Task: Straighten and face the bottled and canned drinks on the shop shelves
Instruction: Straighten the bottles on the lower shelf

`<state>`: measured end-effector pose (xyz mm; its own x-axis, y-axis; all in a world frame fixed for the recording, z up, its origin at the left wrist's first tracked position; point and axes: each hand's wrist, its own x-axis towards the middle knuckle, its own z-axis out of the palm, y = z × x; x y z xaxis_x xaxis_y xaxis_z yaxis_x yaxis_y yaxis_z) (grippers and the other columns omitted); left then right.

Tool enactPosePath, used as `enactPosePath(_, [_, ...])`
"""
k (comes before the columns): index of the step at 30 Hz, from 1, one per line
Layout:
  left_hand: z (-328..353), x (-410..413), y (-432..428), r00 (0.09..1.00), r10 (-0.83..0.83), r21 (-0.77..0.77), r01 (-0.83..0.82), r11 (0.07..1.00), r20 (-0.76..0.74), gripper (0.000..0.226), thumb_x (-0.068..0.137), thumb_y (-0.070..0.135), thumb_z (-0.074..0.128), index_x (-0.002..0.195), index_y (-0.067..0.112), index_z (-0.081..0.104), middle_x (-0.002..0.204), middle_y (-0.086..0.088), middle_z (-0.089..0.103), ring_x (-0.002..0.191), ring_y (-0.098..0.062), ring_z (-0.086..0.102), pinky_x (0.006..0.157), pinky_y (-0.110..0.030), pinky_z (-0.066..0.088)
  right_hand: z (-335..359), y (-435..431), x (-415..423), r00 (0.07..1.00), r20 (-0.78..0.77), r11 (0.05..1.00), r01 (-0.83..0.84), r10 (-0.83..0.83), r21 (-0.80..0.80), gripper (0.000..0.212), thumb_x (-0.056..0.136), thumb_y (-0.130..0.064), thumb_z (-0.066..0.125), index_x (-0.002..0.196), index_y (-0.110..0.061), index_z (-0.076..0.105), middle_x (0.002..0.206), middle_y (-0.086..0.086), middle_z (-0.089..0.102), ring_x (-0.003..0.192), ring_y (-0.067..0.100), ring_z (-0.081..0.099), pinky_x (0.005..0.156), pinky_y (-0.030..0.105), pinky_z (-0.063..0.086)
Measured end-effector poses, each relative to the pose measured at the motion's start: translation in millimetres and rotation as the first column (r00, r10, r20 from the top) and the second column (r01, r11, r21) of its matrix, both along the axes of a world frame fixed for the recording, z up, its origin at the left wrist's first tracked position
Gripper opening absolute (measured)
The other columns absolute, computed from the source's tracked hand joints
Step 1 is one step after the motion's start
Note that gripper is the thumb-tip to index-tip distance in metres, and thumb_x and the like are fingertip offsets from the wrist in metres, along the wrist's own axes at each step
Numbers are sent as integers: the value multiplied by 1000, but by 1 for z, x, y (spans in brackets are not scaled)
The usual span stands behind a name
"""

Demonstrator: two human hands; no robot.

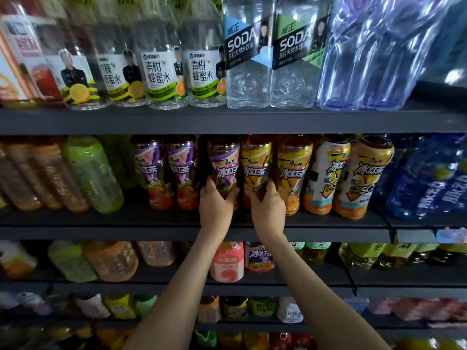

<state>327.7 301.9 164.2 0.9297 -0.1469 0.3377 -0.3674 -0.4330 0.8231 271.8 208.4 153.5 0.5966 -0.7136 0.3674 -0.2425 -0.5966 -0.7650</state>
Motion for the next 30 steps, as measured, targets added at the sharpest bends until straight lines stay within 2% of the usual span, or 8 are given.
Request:
enactPosePath(3, [0, -1, 3, 999, 35, 9, -35, 999, -3, 72, 86, 42, 64, 143, 9, 34, 131, -13, 51, 119, -28, 53, 90, -33, 47, 0, 3, -4, 1000, 13, 1000, 27, -27, 7, 49, 91, -35, 60, 127, -4, 47, 107, 12, 66, 93, 28, 63, 67, 26, 42])
enactPosePath(6, [-2, -1, 6, 999, 49, -48, -48, 998, 14, 66, 86, 41, 64, 138, 7, 40, 127, -12, 55, 116, -26, 54, 88, -31, 47, -3, 7, -9, 996, 66, 999, 51, -52, 17, 51, 91, -37, 59, 130, -6, 46, 107, 11, 67, 93, 28, 64, 74, 34, 49])
enactPosePath(10, [-7, -9, 7, 997, 53, -121, -47, 992, 51, 58, 86, 37, 65, 130, 5, 45, 121, -12, 58, 110, -25, 58, 82, -21, 43, -9, 13, -13, 989, 118, 996, 82, -84, 24, 56, 92, -36, 59, 137, -9, 41, 116, 9, 65, 101, 25, 62, 83, 34, 50])
enactPosePath(14, [-7, -11, 9, 998, 31, -108, -24, 994, 62, 60, 87, 36, 64, 131, 2, 45, 120, -14, 59, 112, -26, 57, 80, -12, 35, -10, 17, -12, 988, 118, 994, 92, -100, 66, 59, 92, -38, 57, 141, -11, 37, 125, 8, 61, 111, 24, 59, 91, 37, 49])
enactPosePath(20, [2, 0, 10, 998, -56, 65, 53, 996, 38, 69, 90, 40, 59, 142, 3, 33, 128, -16, 54, 118, -28, 53, 86, -26, 43, -3, 14, -6, 992, 68, 994, 100, -102, 35, 52, 91, -31, 60, 135, -10, 43, 120, 8, 63, 105, 24, 61, 85, 36, 52])
enactPosePath(24, [4, 7, 10, 994, -106, 145, 101, 984, 23, 70, 92, 38, 57, 145, 3, 27, 130, -17, 54, 118, -30, 54, 88, -32, 47, -3, 12, -4, 994, 53, 994, 94, -97, 58, 51, 91, -31, 61, 134, -9, 43, 122, 8, 61, 110, 25, 59, 85, 41, 53])
enactPosePath(27, [1, 7, 11, 994, -106, 126, 100, 987, 36, 68, 91, 39, 57, 143, 4, 30, 128, -16, 55, 115, -30, 56, 88, -35, 49, -2, 15, -7, 989, 11, 987, 148, -147, -55, 55, 90, -33, 61, 135, -7, 43, 130, 9, 53, 122, 26, 46, 94, 40, 47])
enactPosePath(30, [0, 2, 9, 993, -114, 111, 110, 988, 25, 69, 91, 37, 59, 142, 2, 29, 134, -17, 48, 120, -30, 51, 88, -30, 45, -1, 17, -15, 981, 55, 964, 195, -188, -178, 60, 87, -35, 65, 135, -4, 44, 128, 13, 46, 120, 28, 37, 98, 39, 37])
